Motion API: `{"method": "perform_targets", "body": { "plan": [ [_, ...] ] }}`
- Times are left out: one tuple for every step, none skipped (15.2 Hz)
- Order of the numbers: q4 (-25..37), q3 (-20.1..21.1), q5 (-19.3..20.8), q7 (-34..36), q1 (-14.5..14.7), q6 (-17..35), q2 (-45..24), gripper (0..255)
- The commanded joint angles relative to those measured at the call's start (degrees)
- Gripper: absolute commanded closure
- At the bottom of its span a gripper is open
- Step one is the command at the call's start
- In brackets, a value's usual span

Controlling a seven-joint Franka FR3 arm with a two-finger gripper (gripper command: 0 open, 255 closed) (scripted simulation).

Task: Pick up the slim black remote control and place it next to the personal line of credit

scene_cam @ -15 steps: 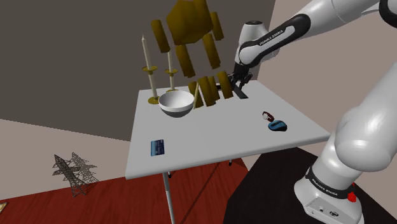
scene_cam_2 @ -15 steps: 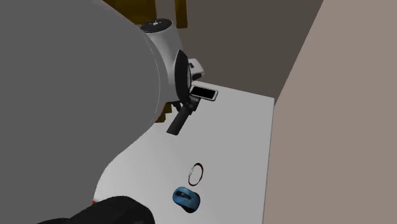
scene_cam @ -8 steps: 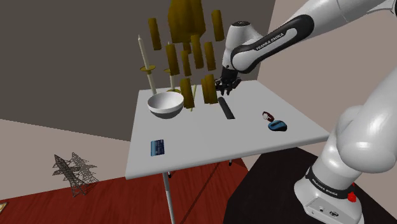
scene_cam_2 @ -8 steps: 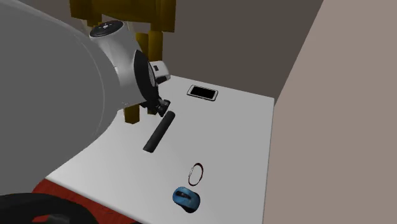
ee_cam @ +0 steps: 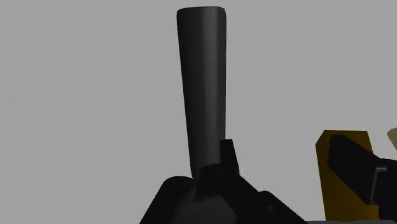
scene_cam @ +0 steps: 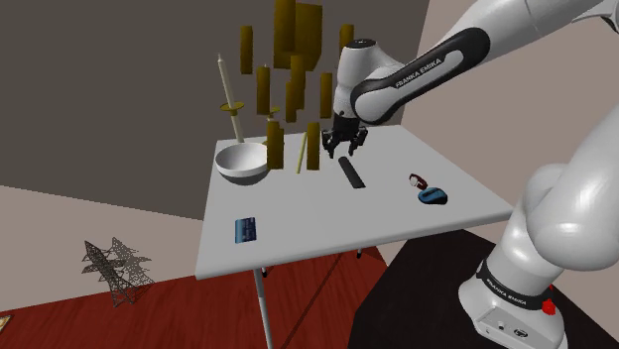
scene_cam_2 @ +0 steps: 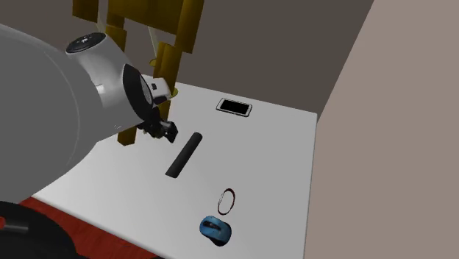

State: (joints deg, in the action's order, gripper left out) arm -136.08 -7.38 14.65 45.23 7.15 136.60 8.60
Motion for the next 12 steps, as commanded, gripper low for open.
{"method": "perform_targets", "body": {
  "plan": [
    [-1.5, -1.1, 0.3, -0.8, -0.9, 2.3, -0.7, 0],
    [-2.3, -1.7, 0.5, -1.4, -1.4, 3.7, -1.3, 0],
    [-3.0, -2.4, 0.7, -1.9, -2.0, 5.2, -1.9, 0],
    [-3.7, -3.1, 0.9, -2.5, -2.6, 6.6, -2.6, 0],
    [-4.4, -3.7, 1.0, -3.0, -3.1, 8.0, -3.4, 0],
    [-4.4, -3.7, 1.0, -3.1, -3.2, 8.1, -3.4, 0],
    [-4.5, -3.8, 1.1, -3.0, -3.2, 8.9, -4.1, 0],
    [-4.5, -3.9, 1.1, -3.0, -3.3, 9.7, -4.9, 0],
    [-4.6, -4.0, 1.2, -3.0, -3.3, 10.5, -5.6, 0],
    [-4.6, -4.1, 1.2, -3.0, -3.4, 11.3, -6.3, 0],
    [-4.7, -4.2, 1.2, -3.0, -3.5, 12.1, -7.1, 0],
    [-4.7, -4.2, 1.2, -2.9, -3.5, 12.9, -7.8, 0]
  ]
}}
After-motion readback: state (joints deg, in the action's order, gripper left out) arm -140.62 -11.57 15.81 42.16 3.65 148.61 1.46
